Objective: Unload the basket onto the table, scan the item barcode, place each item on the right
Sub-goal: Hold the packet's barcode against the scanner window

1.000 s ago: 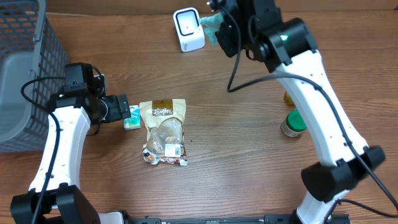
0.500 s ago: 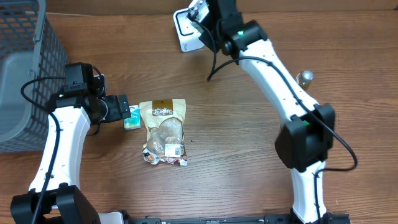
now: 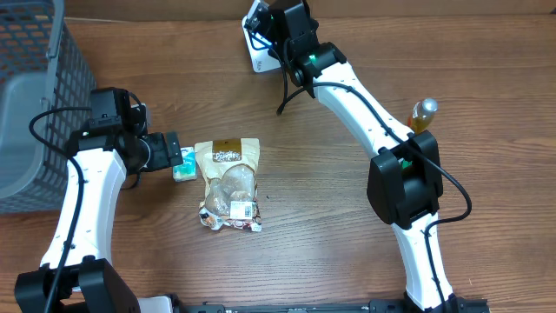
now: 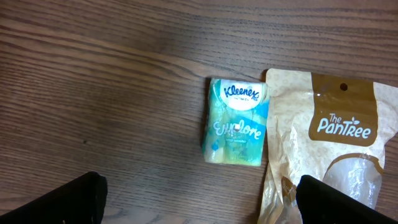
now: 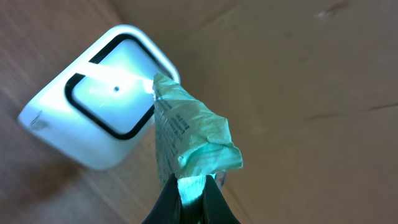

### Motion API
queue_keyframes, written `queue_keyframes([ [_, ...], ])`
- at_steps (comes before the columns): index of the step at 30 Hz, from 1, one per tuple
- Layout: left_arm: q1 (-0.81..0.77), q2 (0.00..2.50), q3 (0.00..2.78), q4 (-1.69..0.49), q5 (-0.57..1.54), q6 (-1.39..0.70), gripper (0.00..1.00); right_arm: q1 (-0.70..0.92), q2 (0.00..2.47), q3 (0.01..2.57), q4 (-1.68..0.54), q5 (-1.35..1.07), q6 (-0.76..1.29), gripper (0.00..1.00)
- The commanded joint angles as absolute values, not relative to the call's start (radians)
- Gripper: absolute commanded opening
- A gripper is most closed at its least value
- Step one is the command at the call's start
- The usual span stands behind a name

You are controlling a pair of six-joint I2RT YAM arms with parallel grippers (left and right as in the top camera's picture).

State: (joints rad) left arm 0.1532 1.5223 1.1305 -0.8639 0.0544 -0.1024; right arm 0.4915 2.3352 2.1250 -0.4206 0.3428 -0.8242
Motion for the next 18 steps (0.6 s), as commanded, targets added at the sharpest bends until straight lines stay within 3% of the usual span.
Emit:
queue_keyframes([
  [1, 0.157, 1.521, 1.149, -0.862, 0.048, -0.112, 1.0, 0.498, 2.342, 2.132, -0.373, 0.357, -0.839, 0.04],
  [18, 0.157, 1.521, 1.149, -0.862, 0.048, -0.112, 0.99, 0.522, 2.441, 2.131, -0.375, 0.294, -0.839, 0.04],
])
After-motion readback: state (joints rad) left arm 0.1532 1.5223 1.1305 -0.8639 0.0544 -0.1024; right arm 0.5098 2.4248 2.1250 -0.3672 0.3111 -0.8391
